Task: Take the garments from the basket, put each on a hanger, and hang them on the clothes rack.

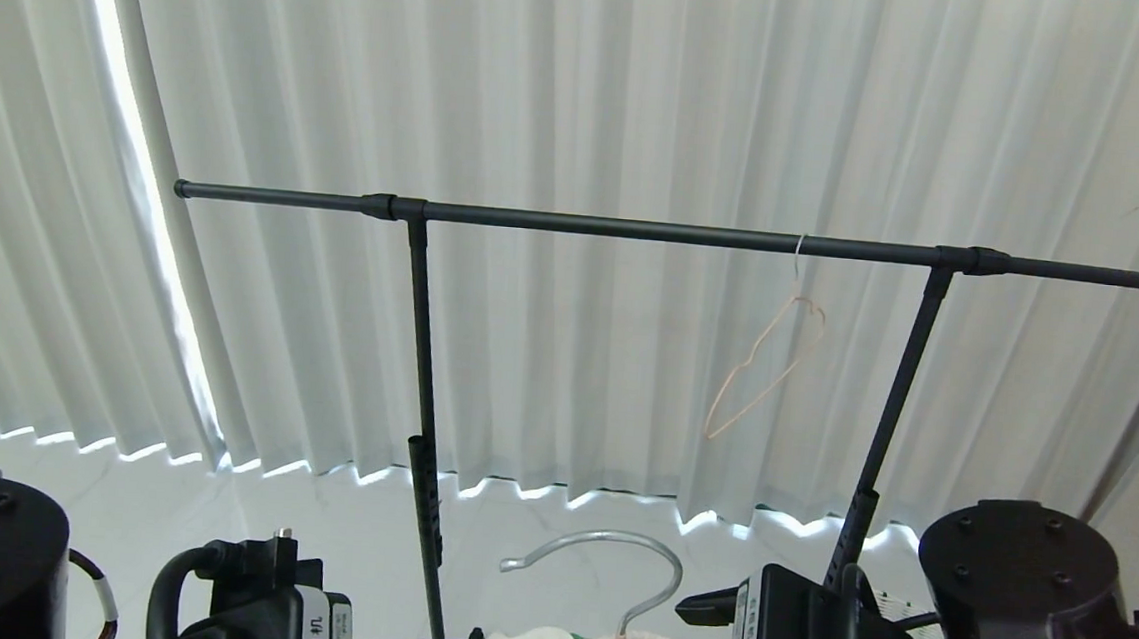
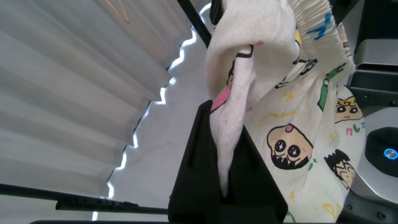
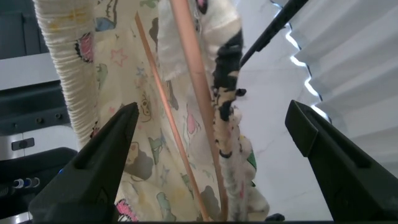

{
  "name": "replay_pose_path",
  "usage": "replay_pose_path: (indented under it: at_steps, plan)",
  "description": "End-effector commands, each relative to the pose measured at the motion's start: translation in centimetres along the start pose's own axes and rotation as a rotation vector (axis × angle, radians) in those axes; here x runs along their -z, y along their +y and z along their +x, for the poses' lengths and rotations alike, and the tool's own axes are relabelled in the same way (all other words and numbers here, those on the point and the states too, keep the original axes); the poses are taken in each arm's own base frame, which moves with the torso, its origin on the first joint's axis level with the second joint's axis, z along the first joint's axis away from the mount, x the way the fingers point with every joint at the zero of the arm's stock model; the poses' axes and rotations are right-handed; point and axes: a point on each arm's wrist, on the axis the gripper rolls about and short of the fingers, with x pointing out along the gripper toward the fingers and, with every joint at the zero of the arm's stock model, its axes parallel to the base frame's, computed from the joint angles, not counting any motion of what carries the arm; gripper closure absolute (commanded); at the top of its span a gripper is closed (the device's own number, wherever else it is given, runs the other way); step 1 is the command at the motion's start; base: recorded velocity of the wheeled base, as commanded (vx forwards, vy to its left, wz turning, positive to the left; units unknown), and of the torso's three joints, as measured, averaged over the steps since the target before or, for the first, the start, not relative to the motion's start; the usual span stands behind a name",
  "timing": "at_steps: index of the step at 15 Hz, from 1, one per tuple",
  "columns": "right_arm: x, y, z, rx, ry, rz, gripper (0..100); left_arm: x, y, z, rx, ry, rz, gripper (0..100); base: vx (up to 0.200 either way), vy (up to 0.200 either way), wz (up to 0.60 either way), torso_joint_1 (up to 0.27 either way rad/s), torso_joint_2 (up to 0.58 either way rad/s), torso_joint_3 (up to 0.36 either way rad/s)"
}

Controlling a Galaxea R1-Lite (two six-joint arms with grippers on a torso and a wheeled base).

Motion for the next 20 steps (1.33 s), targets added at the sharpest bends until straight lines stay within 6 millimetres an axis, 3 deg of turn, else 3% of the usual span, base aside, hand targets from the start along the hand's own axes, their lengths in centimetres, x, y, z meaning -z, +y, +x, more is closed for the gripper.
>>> replay_pose_path:
  at_steps: [1, 12, 13, 20]
  plan:
    - [-0.02, -0.02, 0.03, 0.001, 0.000, 0.000, 0, -0.05, 0.02, 0.00, -0.001, -0.002, 0.001, 100, 0.000, 0.000, 0.00, 0.000, 0.00, 0.000]
    - [-0.08, -0.19, 0.02, 0.069, 0.003, -0.020, 0, -0.07, 0.04, 0.03, -0.001, -0.002, 0.001, 100, 0.000, 0.000, 0.00, 0.000, 0.00, 0.000]
    - [-0.07, -0.20, 0.09, 0.069, 0.003, -0.020, 100, -0.15, 0.09, 0.03, -0.002, -0.004, 0.001, 100, 0.000, 0.000, 0.00, 0.000, 0.00, 0.000]
    - [-0.04, -0.22, 0.13, 0.075, 0.006, -0.022, 100, -0.23, 0.15, -0.01, -0.006, -0.008, 0.001, 100, 0.000, 0.000, 0.00, 0.000, 0.00, 0.000]
